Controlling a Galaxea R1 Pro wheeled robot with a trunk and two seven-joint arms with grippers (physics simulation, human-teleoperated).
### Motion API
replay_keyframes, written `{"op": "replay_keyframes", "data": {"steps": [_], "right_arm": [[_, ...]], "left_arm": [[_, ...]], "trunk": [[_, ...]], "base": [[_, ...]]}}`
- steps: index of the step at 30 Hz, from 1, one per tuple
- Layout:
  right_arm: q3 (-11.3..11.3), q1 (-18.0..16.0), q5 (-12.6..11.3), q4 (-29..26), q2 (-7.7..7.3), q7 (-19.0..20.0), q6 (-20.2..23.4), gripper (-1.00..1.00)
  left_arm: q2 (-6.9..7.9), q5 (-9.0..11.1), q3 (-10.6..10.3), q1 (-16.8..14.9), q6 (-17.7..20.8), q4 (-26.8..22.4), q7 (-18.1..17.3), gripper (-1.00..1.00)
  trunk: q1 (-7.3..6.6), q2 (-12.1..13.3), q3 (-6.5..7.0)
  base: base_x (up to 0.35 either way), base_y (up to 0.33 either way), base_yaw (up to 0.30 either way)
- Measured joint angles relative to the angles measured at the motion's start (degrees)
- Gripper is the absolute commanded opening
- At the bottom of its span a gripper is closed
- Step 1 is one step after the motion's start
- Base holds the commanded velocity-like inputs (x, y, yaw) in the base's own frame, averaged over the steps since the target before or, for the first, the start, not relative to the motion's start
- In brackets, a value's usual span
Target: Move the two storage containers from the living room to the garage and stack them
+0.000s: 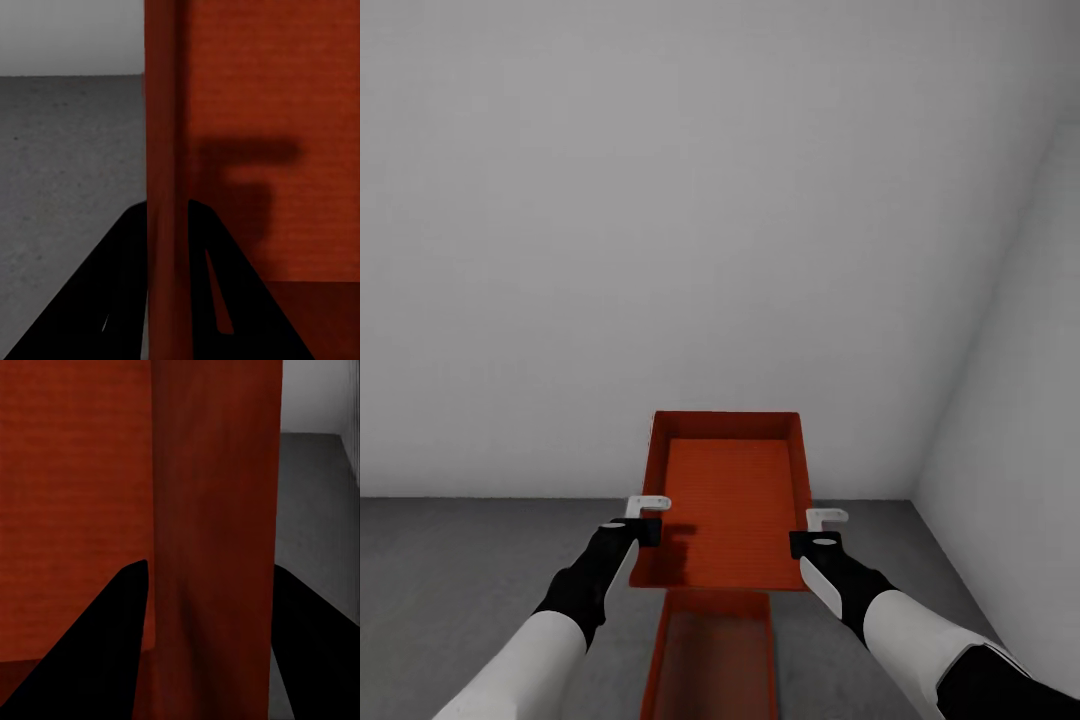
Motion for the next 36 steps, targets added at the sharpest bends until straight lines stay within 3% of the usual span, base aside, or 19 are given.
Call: {"op": "replay_keyframes", "data": {"steps": [18, 36], "right_arm": [[0.0, 0.0, -0.1, 0.1, 0.01, 0.0, 0.0, -1.00], [0.1, 0.0, -0.1, 0.1, 0.02, 0.0, -0.1, -1.00]], "left_arm": [[0.00, 0.0, 0.0, 0.0, 0.0, 0.0, 0.0, -1.00], [0.01, 0.0, 0.0, 0.0, 0.0, 0.0, 0.0, -1.00]], "trunk": [[-0.02, 0.0, 0.00], [0.00, 0.0, 0.00]], "base": [[0.149, 0.176, -0.051], [0.011, 0.018, -0.097]]}}
